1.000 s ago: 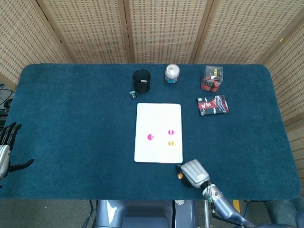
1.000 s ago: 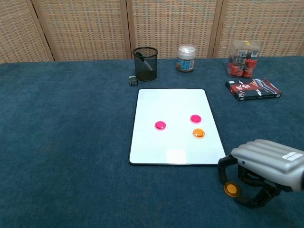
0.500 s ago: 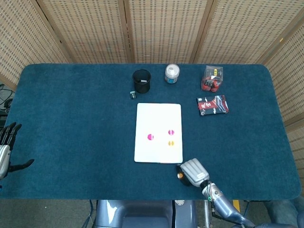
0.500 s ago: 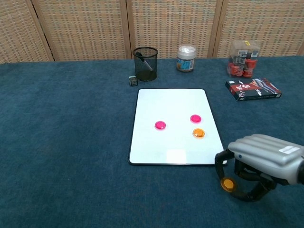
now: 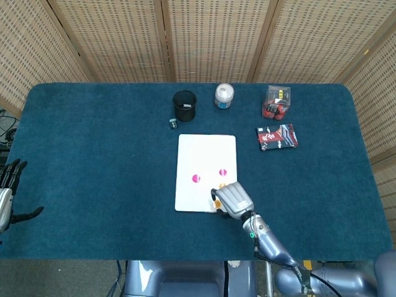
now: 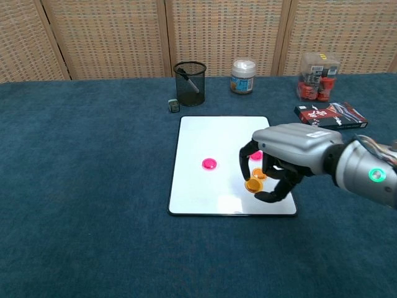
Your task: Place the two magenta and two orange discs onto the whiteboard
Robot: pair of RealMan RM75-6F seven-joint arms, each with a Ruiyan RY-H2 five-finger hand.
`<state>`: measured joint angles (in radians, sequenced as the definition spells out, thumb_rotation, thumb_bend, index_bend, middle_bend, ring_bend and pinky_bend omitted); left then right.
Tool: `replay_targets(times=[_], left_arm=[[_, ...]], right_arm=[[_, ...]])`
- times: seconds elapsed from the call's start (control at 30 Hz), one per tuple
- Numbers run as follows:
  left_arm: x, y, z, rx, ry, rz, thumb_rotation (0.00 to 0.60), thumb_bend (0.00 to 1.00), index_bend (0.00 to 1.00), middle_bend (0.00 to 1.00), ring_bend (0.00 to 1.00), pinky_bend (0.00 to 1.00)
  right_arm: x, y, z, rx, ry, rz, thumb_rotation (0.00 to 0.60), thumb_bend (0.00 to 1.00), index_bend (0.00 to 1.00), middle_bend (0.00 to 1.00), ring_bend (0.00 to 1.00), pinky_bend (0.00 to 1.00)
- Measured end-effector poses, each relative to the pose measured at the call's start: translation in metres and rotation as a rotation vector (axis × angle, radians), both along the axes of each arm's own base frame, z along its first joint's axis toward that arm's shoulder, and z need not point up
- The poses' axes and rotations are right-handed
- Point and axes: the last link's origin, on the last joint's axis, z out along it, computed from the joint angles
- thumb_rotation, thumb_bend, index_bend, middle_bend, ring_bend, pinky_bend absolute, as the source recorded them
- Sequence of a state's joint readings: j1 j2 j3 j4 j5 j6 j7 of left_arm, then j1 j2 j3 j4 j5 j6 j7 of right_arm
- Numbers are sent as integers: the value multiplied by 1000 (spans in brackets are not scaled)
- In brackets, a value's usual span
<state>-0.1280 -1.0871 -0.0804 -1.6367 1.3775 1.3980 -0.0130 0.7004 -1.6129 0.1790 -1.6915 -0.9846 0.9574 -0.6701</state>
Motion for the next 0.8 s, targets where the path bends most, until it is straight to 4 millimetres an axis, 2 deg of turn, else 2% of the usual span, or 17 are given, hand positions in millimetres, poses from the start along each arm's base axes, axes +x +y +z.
replay_targets(times=[0.13, 0.37, 0.8], left_arm=[[-2, 2, 1, 0, -5, 9, 600, 0, 0, 0, 0, 0], [-5, 6, 2, -5, -13, 24, 600, 0, 0, 0, 0, 0], [-6, 7, 3, -6, -17, 30, 600, 0, 0, 0, 0, 0]], right_arm=[[20, -9, -19, 17, 17, -24, 600, 388, 519, 943, 983, 1000], [37, -26, -46, 21, 75, -59, 600, 388, 519, 943, 983, 1000], [38, -38, -53, -19, 135, -74, 600, 388, 519, 943, 983, 1000]])
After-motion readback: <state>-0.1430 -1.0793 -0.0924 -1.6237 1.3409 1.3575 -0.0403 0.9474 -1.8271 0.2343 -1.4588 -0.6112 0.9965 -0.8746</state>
